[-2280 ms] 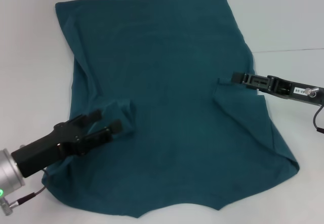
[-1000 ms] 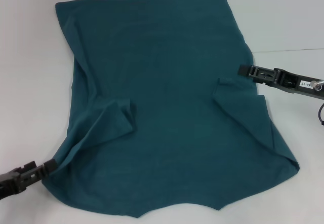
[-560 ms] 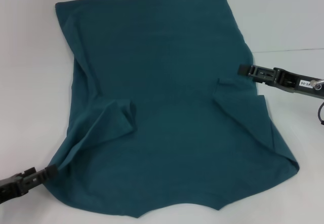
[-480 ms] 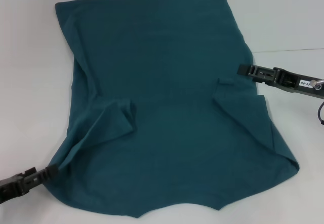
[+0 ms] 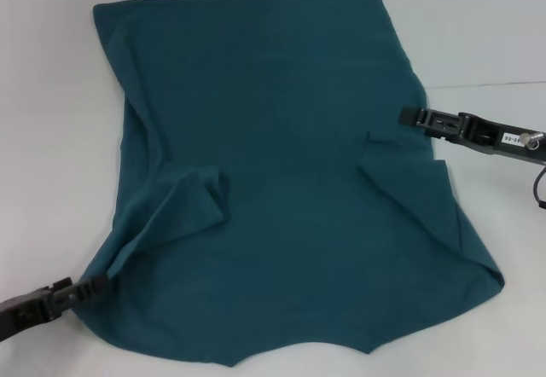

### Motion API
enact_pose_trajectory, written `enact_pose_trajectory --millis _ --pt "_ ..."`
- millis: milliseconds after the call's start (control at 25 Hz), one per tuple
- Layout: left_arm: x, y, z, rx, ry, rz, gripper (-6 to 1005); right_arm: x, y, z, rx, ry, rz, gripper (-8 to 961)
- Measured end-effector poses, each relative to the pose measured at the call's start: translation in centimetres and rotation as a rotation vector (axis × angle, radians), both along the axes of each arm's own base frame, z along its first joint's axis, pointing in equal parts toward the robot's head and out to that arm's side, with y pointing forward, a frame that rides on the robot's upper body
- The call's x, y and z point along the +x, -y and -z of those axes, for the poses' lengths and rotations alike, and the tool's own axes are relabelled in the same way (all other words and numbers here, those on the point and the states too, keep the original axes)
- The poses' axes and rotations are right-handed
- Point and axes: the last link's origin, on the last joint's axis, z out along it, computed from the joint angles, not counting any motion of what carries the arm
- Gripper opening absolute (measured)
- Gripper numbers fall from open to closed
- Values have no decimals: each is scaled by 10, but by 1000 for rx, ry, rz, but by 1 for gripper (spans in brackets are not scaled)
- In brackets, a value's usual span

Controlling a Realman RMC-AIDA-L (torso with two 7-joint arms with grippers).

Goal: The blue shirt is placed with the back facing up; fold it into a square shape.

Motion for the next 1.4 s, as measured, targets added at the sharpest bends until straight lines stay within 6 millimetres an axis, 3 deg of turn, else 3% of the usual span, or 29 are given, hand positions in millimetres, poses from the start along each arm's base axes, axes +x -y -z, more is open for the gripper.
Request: enact_pose_trajectory --millis 1400 --pt "-2 -3 4 -3 4 -32 862 1 1 4 -8 -1 6 899"
